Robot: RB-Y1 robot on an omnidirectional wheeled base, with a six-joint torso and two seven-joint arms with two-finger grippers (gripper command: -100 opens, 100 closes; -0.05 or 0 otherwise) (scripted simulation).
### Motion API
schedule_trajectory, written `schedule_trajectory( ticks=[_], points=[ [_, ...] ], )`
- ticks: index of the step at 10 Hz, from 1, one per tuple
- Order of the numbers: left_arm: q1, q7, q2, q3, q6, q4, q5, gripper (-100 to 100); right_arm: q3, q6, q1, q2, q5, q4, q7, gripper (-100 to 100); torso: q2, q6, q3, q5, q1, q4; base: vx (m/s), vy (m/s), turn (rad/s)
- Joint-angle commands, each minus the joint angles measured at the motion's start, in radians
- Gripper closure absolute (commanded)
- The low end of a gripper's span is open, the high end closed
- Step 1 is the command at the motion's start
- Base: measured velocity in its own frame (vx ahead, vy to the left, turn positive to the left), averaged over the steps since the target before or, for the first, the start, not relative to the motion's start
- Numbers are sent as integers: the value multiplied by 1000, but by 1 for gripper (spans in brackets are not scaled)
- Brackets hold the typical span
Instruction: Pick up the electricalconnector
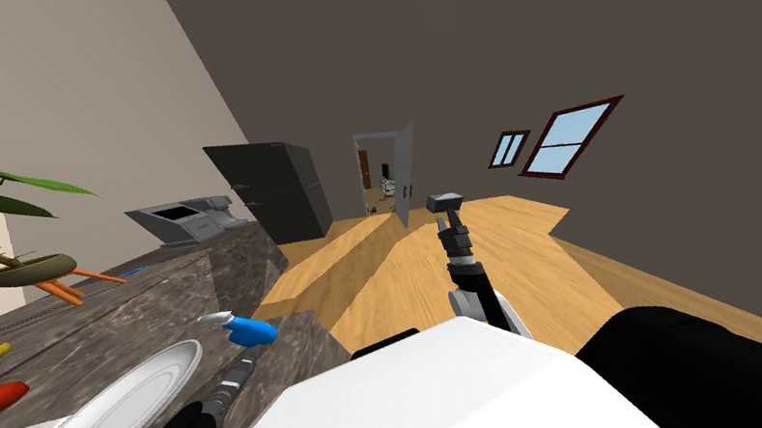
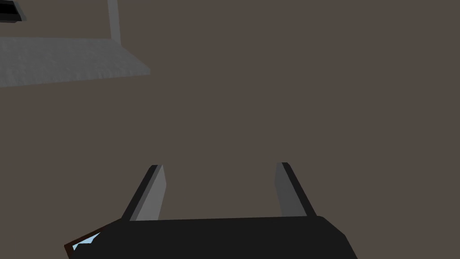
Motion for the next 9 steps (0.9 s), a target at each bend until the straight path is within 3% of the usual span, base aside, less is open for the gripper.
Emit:
schedule_trajectory(
  ticks=[1, 9],
  points=[
    [-34, 10, 7, 16, 6, 41, 3, -100, 0, 0, 0, 0, 0, 0, 0, 0, 0, 0, 0, 0, 0, 0, -61, -1, -171],
    [-169, 49, 36, 80, 29, 204, 16, -100, 0, 0, 0, 0, 0, 0, 0, 0, 3, 1, 2, 0, -2, 1, -72, -21, -138]
  ],
)
